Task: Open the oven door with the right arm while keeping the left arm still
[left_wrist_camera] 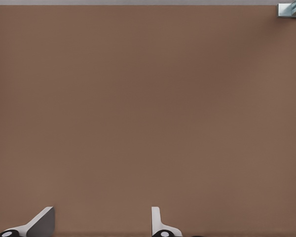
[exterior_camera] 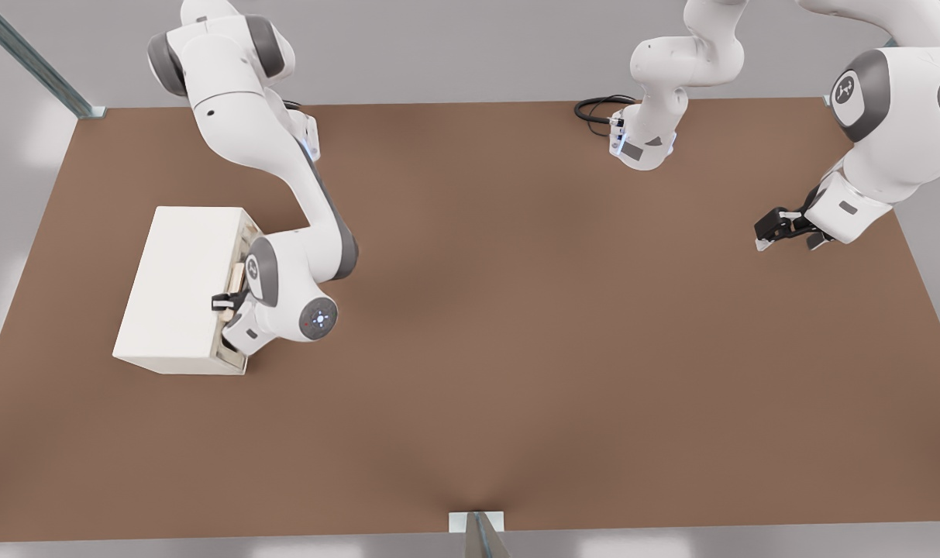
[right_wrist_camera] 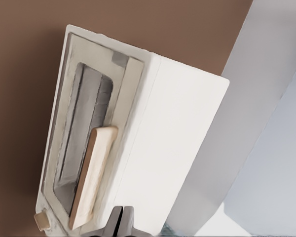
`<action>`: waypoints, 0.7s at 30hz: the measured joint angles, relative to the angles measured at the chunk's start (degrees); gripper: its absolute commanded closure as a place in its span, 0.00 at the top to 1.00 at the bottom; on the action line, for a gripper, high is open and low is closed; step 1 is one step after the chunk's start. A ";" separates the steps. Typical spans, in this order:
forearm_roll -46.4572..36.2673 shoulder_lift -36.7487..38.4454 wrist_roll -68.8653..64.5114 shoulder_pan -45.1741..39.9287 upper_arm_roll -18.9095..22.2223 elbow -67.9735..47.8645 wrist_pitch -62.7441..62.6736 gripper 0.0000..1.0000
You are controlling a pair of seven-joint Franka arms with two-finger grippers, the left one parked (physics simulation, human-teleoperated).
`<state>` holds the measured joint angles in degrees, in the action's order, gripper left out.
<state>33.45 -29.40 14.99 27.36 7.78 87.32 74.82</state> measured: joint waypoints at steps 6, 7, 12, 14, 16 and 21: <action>0.71 2.62 7.04 0.14 -0.21 10.48 5.86 0.00; 0.81 2.70 8.12 0.25 -0.27 11.12 6.67 0.00; 2.42 3.43 12.87 0.74 -0.33 12.71 8.98 0.00; 2.66 3.73 14.41 0.76 -0.33 12.80 9.28 0.00; 2.78 3.77 15.81 0.76 -0.33 13.39 9.11 0.00; 2.95 3.76 18.64 0.73 -0.13 14.09 8.92 0.00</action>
<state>36.40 -25.64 33.63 28.09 7.65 101.41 83.73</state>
